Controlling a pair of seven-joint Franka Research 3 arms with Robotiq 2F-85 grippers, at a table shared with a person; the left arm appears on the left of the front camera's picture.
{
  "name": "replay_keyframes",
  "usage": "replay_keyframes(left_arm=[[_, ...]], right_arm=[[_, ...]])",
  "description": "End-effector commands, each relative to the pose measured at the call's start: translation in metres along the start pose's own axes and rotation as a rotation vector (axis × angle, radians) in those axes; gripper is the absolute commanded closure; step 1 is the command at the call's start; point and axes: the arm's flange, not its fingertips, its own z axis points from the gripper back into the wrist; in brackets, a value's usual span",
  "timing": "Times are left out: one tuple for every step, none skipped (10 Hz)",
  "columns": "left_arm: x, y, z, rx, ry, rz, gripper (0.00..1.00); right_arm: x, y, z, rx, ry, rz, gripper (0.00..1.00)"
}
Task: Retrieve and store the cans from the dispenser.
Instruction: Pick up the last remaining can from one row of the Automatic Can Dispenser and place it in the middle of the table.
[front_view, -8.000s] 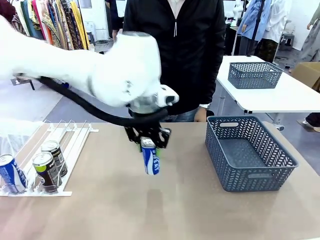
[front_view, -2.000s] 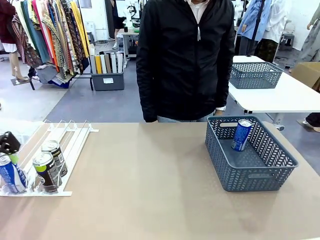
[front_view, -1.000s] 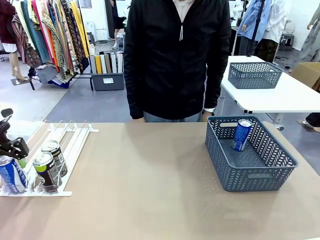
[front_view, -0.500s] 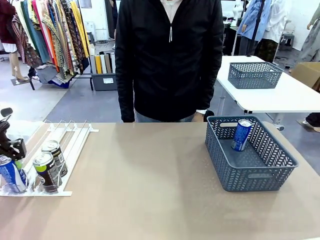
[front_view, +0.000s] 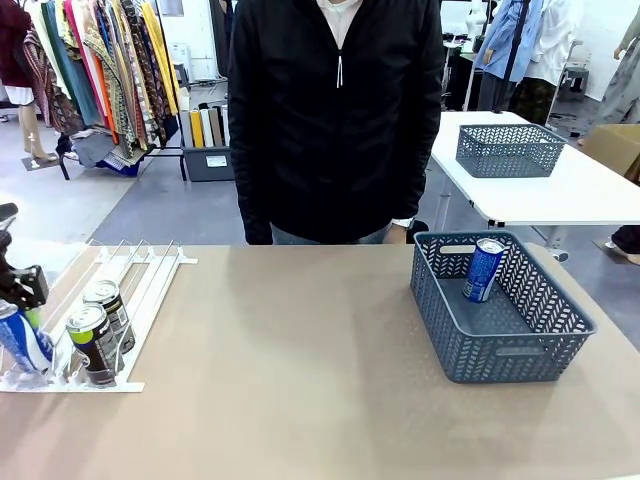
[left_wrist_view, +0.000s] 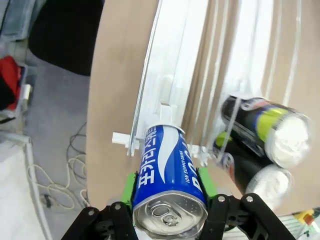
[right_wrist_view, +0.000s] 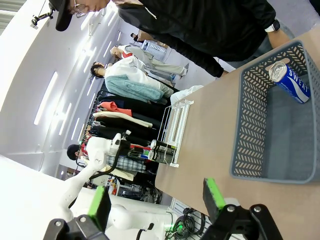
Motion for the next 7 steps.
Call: replay_keyframes(left_arm=[[-0.015, 0.001, 0.079, -0.057, -0.079, -0.063, 1.0], [-0.022, 0.003, 0.117, -0.089, -0.104, -0.119, 1.0], [-0.028, 0.005, 0.148, -0.143, -0.132, -0.191, 1.0], [-0.032, 0.012, 0.171, -0.149, -0.211, -0.189, 1.0], [-0.036, 0.016, 0.181, -0.16, -0.238, -0.189, 1.0], [-0.038, 0.022, 0.184, -0.184, -0.235, -0.181, 1.0], [-0.041, 0.031, 0.182, -0.164, -0.18, -0.146, 1.0]], right_arm=[[0.003, 0.001, -0.002, 0.023, -0.019, 0.025, 0.0], [0.003, 0.001, -0.002, 0.023, -0.019, 0.025, 0.0], [0.003, 0.001, -0.002, 0.023, -0.019, 0.025, 0.0], [0.003, 0.001, -0.002, 0.023, -0.019, 0.025, 0.0], [0.003, 0.001, -0.002, 0.023, -0.019, 0.025, 0.0], [0.003, 0.001, -0.002, 0.023, -0.019, 0.025, 0.0], [0.003, 0.001, -0.002, 0.023, -0.019, 0.025, 0.0]])
